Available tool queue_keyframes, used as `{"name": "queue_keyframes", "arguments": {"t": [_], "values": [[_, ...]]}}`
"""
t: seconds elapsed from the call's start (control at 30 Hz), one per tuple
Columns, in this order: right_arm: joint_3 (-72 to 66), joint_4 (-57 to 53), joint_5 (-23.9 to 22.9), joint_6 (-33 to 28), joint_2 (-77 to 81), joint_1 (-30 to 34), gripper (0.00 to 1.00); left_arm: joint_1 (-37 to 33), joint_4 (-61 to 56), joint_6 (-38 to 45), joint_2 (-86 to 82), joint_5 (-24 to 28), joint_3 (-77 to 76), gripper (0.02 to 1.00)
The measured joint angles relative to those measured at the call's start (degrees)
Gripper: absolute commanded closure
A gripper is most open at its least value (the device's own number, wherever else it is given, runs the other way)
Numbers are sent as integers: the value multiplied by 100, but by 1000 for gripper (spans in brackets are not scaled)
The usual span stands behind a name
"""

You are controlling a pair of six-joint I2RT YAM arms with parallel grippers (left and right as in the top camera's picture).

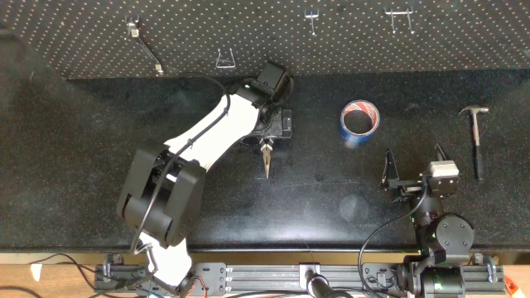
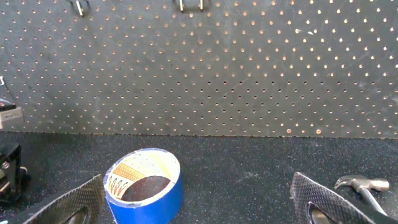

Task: Place Tools Onto Pegboard

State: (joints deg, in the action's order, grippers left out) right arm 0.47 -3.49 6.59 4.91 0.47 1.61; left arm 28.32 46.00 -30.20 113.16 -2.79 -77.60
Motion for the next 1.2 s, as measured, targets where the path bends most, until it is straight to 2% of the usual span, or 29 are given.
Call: {"name": "queue_keyframes", "arguments": {"t": [0.43, 0.5, 0.63, 0.67, 1.07, 1.2], "values": [[0, 0, 0, 0, 0, 0, 25, 0, -70, 2, 2, 0, 0, 34], [2, 0, -2, 0, 0, 0, 25, 0, -72, 2, 2, 0, 0, 159], [0, 0, 0, 0, 0, 0, 25, 0, -98, 63, 4, 2, 0, 533], [2, 0, 0, 0, 0, 0, 25, 0, -103, 37, 4, -4, -2, 570], [2, 0, -2, 0, 0, 0, 25, 0, -87, -55, 9, 9, -17, 608], [0, 0, -2, 0, 0, 0, 25, 0, -87, -70, 9, 9, -17, 658]]}}
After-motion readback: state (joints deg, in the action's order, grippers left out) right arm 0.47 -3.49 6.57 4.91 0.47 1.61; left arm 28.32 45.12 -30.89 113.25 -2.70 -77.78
